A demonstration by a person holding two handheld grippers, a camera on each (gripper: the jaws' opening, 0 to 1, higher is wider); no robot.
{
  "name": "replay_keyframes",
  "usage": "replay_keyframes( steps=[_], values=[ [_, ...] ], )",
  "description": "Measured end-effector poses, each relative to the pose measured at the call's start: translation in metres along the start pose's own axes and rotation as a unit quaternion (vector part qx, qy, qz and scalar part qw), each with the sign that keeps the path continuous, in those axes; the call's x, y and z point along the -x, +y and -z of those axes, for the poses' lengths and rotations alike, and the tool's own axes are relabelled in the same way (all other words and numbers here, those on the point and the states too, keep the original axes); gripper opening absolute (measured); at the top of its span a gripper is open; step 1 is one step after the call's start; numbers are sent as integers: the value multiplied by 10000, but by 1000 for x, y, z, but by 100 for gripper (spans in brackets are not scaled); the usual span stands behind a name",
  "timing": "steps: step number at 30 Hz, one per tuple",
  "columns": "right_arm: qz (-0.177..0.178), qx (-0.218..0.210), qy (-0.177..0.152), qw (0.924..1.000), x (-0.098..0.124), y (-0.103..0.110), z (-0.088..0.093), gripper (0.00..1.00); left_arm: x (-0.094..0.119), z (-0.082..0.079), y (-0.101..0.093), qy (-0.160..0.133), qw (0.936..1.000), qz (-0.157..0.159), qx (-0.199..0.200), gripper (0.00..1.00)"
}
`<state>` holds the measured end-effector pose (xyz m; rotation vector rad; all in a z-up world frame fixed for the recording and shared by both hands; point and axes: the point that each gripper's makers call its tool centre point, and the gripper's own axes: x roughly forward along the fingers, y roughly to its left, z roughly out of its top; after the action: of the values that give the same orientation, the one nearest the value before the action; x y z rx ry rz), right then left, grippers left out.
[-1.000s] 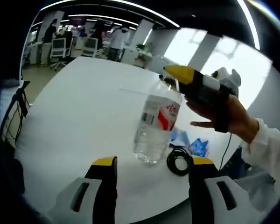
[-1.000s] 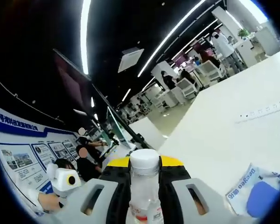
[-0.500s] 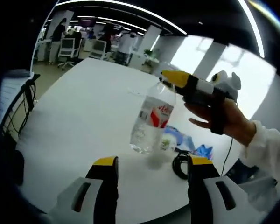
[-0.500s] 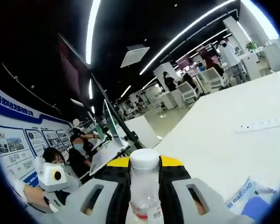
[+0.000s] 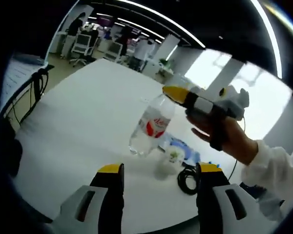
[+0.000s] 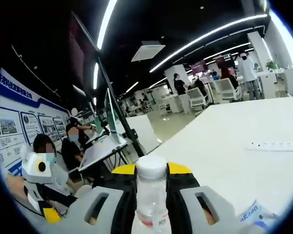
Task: Arrange the tabletop items into an orderly group along one side of the table until the central work area is clear of visible clutter.
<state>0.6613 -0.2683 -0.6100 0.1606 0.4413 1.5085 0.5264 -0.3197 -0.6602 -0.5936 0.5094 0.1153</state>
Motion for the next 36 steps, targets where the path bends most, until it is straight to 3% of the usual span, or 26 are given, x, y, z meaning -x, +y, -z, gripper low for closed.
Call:
replay_keyframes(
  steps=[6, 9, 11, 13, 15, 19, 27, 36],
  values=[
    [281, 201, 101, 9994, -8, -19, 5, 17, 0, 3, 4, 71, 10000, -32, 9, 55],
    [351, 262, 135, 9990, -13, -28, 7, 17, 0, 3, 6, -3, 9992, 42, 390, 54],
    [381, 303, 153, 9987, -15, -31, 8, 17, 0, 4, 7, 44, 9996, -37, 292, 54],
    [421, 346, 169, 9984, -16, -34, 11, 17, -1, 4, 10, 99, 9997, -116, -190, 54],
    [478, 397, 183, 9979, -22, -39, 15, 17, -3, 9, 0, 125, 9998, -41, -143, 54],
    [521, 669, 166, 9963, -25, -44, 13, 17, -5, 11, 1, 181, 9998, 24, -12, 54],
    [506, 1187, 39, 9916, -29, -51, 5, 17, -6, 4, 2, 33, 10000, 7, -48, 54],
    [572, 1375, -4, 9888, -31, -65, 3, 17, -10, 6, -4, 112, 9998, 96, -118, 50]
  ],
)
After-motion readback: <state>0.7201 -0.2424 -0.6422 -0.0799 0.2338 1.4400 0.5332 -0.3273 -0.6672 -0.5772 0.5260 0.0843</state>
